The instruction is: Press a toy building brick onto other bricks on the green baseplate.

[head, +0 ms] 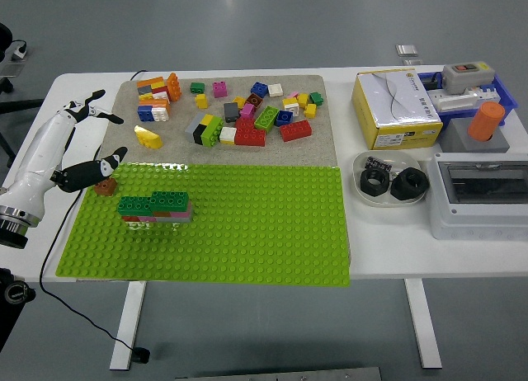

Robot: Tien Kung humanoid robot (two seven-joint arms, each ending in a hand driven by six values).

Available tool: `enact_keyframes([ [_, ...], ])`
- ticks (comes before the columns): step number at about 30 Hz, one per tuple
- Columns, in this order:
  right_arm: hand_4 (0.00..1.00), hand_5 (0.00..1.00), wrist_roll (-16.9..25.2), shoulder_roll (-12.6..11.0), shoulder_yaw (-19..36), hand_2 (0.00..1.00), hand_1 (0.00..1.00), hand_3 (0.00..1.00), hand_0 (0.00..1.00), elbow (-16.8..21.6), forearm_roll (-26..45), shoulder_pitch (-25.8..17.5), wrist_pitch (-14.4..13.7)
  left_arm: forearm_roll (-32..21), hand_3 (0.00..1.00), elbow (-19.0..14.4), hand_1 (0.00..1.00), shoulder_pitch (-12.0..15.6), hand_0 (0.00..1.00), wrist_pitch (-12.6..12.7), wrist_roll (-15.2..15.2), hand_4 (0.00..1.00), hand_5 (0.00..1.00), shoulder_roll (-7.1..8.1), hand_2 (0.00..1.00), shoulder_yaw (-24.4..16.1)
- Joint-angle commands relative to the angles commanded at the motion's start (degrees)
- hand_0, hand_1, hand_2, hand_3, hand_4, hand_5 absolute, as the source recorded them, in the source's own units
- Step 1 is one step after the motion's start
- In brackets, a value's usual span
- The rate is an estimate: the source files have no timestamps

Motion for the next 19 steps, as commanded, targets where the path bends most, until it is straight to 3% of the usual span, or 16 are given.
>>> enact_keyframes([
  [14,0.607,0.998,0.77,-0.71,1.32,0.68,0.651,0.905,0.666,0.0,-0.01,-0.23,-0.16,1.51,0.582,1.18,0.966,-0.53,0.964,0.29,1.12,0.507,0.002,-1.06,0.952,-0.07],
  [19,0.601,0.998,-0.21,-1.03,2.67,0.673,0.643,0.898,0.666,0.0,-1.99,-0.5,0.78,0.23,0.585,3.93,0.965,-1.74,0.963,-0.53,1.76,0.501,0.002,0.37,0.954,0.46],
])
